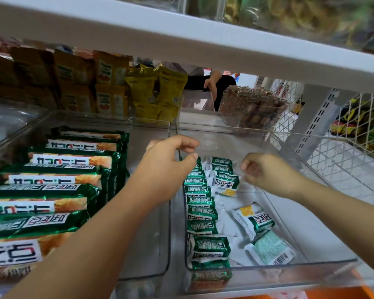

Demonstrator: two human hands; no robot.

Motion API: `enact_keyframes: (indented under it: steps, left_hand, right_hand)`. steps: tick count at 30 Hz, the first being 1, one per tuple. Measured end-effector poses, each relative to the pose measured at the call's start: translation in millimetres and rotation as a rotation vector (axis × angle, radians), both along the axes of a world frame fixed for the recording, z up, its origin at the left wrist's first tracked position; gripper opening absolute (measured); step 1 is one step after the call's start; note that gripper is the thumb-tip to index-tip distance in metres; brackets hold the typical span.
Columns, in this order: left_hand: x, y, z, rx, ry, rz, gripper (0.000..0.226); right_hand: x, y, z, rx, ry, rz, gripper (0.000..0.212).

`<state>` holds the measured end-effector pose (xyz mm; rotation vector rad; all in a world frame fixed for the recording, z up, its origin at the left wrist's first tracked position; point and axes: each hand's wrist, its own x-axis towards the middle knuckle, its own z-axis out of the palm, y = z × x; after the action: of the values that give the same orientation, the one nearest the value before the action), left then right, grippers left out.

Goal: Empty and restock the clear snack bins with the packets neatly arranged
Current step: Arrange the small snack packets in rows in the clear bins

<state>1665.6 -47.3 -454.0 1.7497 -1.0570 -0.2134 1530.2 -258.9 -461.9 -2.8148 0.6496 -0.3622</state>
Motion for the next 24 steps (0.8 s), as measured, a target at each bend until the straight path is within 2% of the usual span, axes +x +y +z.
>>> enact_keyframes:
  steps: [1,3,4,6,10,13,15,16,18,20,21,22,23,24]
  left_hand:
    - [-0.2,0.0,0.2,-0.001,-0.004,-0.003,0.018]
    - [-0.7,-0.1,0.9,-0.005,-0.006,-0.008,0.018]
    - [-1.2,-0.1,1.3,-0.004,-0.006,-0.008,0.018]
    - [-1.9,0.3,2.0,-0.003,-0.006,-0.005,0.018]
    - [-2.0,1.7,2.3,-0.005,-0.008,0.003,0.018]
    - [-1.3,1.5,2.6,0.000,-0.009,-0.001,0.018]
    - [-0.9,1.4,2.1,-0.002,-0.005,-0.003,0.018]
    - [-0.6,1.2,2.1,-0.003,-0.006,-0.003,0.018]
    - [-0.7,1.3,2.0,0.000,-0.010,0.001,0.018]
    - [-0.7,1.0,1.9,0.003,-0.013,0.008,0.017]
    - [-0.8,1.0,1.9,0.003,-0.011,0.010,0.017]
    - [-0.9,0.9,1.7,0.001,-0.007,0.011,0.017]
    - [-1.1,1.0,1.7,-0.003,0.001,0.010,0.017]
    - [-1.1,1.1,1.4,-0.005,0.009,0.010,0.017]
  right_hand:
    - [-5.0,4.4,6.9,0.032,0.115,0.041,0.018]
    - [-13.4,14.2,12.6,0.109,0.491,0.104,0.024]
    - [-16.0,17.7,10.5,0.129,0.664,0.108,0.037]
    - [-19.7,21.3,1.2,0.113,0.807,0.104,0.060]
    - [-18.5,28.5,-6.3,-0.180,0.709,0.186,0.073]
    - [-21.1,27.6,0.8,-0.228,0.543,0.198,0.077]
    - [-24.6,27.2,5.3,-0.179,0.421,0.174,0.063]
    - [-25.2,27.4,5.8,-0.096,0.321,0.144,0.050]
    - [-22.8,27.6,1.7,0.199,0.062,0.019,0.025]
    - [-17.9,27.0,-7.4,0.591,-0.126,-0.156,0.017]
    - [-15.4,28.5,-12.9,0.767,-0.161,-0.235,0.016]
    - [-14.0,30.6,-18.8,0.869,-0.160,-0.291,0.015]
    - [-13.9,32.1,-23.8,0.880,-0.127,-0.329,0.016]
    - [-14.4,33.5,-26.1,0.804,-0.071,-0.348,0.019]
